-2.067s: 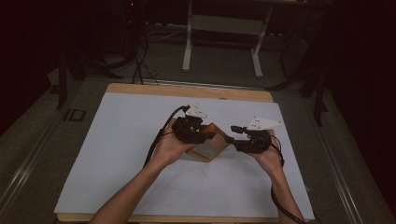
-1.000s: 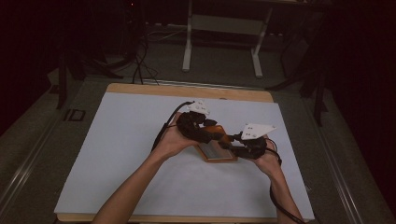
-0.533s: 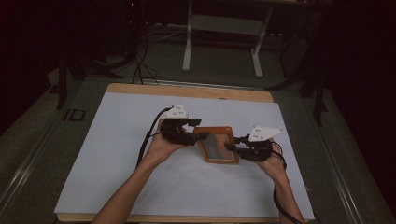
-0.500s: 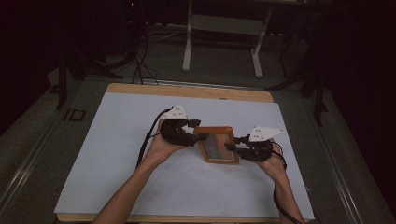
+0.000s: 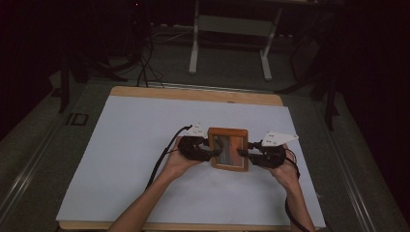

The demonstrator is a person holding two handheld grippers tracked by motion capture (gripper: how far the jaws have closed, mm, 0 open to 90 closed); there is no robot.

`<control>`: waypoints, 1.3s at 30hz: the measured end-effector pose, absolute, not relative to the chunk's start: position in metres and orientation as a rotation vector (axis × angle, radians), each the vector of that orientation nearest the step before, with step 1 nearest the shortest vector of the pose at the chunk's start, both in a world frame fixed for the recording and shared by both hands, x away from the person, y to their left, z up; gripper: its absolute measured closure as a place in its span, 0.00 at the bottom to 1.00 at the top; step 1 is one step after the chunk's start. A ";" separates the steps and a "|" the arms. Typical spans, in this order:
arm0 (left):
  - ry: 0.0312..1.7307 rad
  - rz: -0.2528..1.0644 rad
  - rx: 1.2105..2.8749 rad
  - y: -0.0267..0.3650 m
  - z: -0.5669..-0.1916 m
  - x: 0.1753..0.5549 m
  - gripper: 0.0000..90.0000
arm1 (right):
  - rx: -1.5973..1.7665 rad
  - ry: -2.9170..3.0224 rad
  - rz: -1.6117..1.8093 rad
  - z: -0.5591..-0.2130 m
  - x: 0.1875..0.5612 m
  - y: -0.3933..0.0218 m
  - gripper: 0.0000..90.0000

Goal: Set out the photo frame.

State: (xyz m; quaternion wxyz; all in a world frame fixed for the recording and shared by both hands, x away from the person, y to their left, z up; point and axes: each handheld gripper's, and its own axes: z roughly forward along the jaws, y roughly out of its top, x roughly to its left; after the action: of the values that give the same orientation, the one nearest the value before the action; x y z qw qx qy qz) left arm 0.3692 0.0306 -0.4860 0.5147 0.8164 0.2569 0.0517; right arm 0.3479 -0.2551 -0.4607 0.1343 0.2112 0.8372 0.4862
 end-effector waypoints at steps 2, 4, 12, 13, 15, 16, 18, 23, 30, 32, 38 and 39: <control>0.630 0.104 1.950 0.031 -0.486 0.371 0.60 | 0.658 2.423 1.414 -0.462 0.350 -0.256 0.70; 0.632 0.098 1.947 0.032 -0.486 0.371 0.62 | 0.700 2.416 1.436 -0.463 0.352 -0.257 0.69; 0.657 0.104 1.942 0.040 -0.483 0.368 0.64 | 0.752 2.411 1.452 -0.463 0.354 -0.251 0.66; 0.666 0.109 1.940 0.044 -0.482 0.368 0.64 | 0.760 2.415 1.453 -0.464 0.355 -0.248 0.66; 0.675 0.125 1.934 0.051 -0.481 0.367 0.63 | 0.774 2.424 1.463 -0.465 0.357 -0.240 0.66; 0.679 0.133 1.932 0.056 -0.480 0.366 0.63 | 0.781 2.425 1.477 -0.466 0.358 -0.236 0.66; 0.709 0.155 1.922 0.070 -0.478 0.365 0.62 | 0.785 2.428 1.511 -0.470 0.362 -0.223 0.66; 0.768 0.169 1.910 0.097 -0.478 0.358 0.62 | 0.761 2.462 1.527 -0.471 0.368 -0.196 0.66; 0.848 0.150 1.901 0.125 -0.478 0.348 0.61 | 0.744 2.523 1.560 -0.474 0.372 -0.164 0.66; 0.858 0.123 1.897 0.130 -0.480 0.347 0.61 | 0.761 2.546 1.580 -0.475 0.372 -0.161 0.67; 0.875 0.123 1.873 0.128 -0.482 0.348 0.62 | 0.830 2.567 1.622 -0.482 0.374 -0.162 0.67; 0.875 0.123 1.866 0.127 -0.483 0.348 0.62 | 0.834 2.565 1.623 -0.483 0.374 -0.163 0.67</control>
State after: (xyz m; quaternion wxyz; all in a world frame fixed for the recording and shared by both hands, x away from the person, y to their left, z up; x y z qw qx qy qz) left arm 0.3482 0.1270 -0.4829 0.5127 0.7760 0.3639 0.0513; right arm 0.3743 -0.1631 -0.4829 -0.0033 0.2650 0.8148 0.5156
